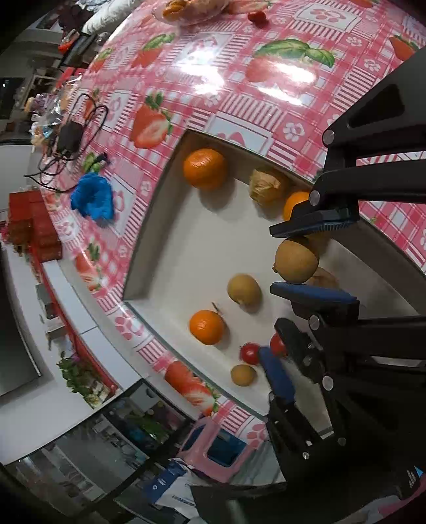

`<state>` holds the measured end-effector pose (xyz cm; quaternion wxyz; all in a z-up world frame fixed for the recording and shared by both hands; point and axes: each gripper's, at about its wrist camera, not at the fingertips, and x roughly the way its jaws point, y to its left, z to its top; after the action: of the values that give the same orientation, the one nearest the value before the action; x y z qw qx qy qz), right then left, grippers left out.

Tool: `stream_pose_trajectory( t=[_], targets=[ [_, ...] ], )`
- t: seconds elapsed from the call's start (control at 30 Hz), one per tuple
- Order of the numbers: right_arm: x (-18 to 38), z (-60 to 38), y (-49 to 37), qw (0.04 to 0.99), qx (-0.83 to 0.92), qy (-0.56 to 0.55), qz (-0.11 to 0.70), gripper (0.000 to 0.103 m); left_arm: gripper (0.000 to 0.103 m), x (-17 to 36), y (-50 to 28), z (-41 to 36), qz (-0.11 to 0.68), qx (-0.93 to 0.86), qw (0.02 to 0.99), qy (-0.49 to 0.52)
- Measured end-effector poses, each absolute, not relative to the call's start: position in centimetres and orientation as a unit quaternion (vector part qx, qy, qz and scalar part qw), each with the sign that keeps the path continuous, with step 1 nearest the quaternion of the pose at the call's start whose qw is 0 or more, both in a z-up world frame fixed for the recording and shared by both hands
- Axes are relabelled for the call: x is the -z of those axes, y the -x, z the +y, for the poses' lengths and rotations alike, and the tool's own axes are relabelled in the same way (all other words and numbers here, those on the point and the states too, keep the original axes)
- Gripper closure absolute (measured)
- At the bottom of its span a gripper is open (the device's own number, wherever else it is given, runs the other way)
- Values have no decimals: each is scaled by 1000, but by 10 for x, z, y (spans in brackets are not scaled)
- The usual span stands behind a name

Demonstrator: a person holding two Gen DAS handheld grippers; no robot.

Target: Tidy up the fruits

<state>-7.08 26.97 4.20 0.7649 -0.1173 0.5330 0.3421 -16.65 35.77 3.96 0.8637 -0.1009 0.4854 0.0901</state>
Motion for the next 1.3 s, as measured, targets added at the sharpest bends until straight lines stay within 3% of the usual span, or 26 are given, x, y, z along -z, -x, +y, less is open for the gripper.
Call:
stream_pose_trajectory(
  t=[0.2, 0.23, 0.27, 0.3, 0.33, 0.57, 0.6, 1.3],
  targets=[
    [-47, 271, 76, 766, -342, 129, 529, 73, 17, -39, 167, 357, 494, -96, 858, 104],
    [-48, 270, 77, 767, -342, 130, 528, 69, 15, -39, 168, 356, 496, -102, 857, 100],
    [-49, 270, 77, 768, -341, 131, 526, 57, 9, -39, 169, 356, 497, -107, 856, 97],
    [-51, 269, 78, 771, -338, 131, 523, 20, 6, -39, 170, 357, 497, -112, 855, 97],
    [-53, 268, 79, 775, -337, 132, 518, 6, 3, -38, 173, 357, 498, -114, 854, 99],
    [-61, 267, 82, 781, -325, 156, 510, 6, 0, -39, 178, 358, 499, -114, 852, 109],
    [-61, 266, 82, 782, -321, 157, 511, 0, 0, -40, 179, 357, 497, -117, 853, 106],
    [-59, 259, 90, 779, -315, 170, 515, 0, 0, -42, 183, 341, 504, -133, 851, 66]
  ],
)
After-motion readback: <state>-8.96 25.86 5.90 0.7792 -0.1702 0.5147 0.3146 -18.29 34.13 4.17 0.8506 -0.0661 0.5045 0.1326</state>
